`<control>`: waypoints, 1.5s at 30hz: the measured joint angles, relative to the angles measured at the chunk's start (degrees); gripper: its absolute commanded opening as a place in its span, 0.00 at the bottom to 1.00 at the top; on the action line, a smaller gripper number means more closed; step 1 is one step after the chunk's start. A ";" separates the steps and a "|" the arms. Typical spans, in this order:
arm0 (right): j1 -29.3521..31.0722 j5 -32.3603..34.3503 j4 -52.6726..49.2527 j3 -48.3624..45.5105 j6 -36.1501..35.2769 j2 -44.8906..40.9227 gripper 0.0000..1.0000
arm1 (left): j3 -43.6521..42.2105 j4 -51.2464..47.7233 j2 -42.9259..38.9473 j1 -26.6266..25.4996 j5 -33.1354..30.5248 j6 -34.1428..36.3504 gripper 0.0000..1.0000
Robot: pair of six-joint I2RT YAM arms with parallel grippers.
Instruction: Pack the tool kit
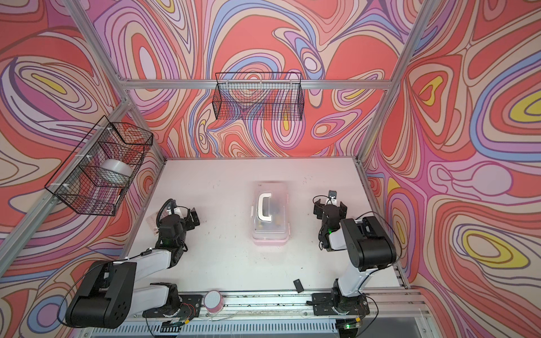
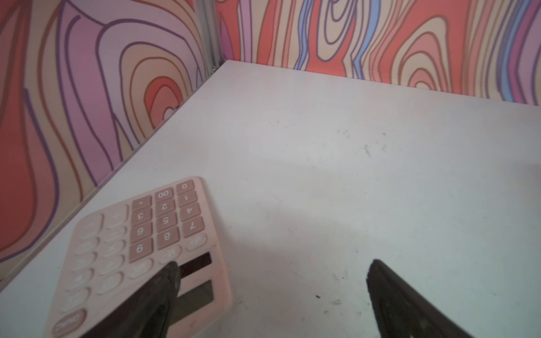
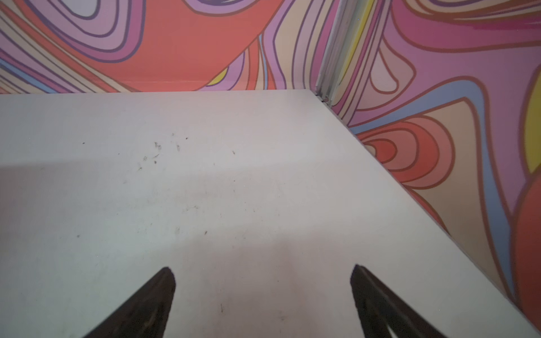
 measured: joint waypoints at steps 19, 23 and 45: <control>-0.85 -8.07 3.50 1.75 -0.13 0.22 0.98 | -3.50 6.40 -1.31 -0.09 -5.11 3.63 1.00; -0.85 -8.24 2.67 2.10 -0.13 0.22 0.98 | 2.89 9.55 13.90 1.99 -1.09 4.81 1.00; -0.92 -4.52 1.46 3.04 1.20 0.24 0.98 | 6.49 8.13 15.41 1.81 1.14 6.51 1.00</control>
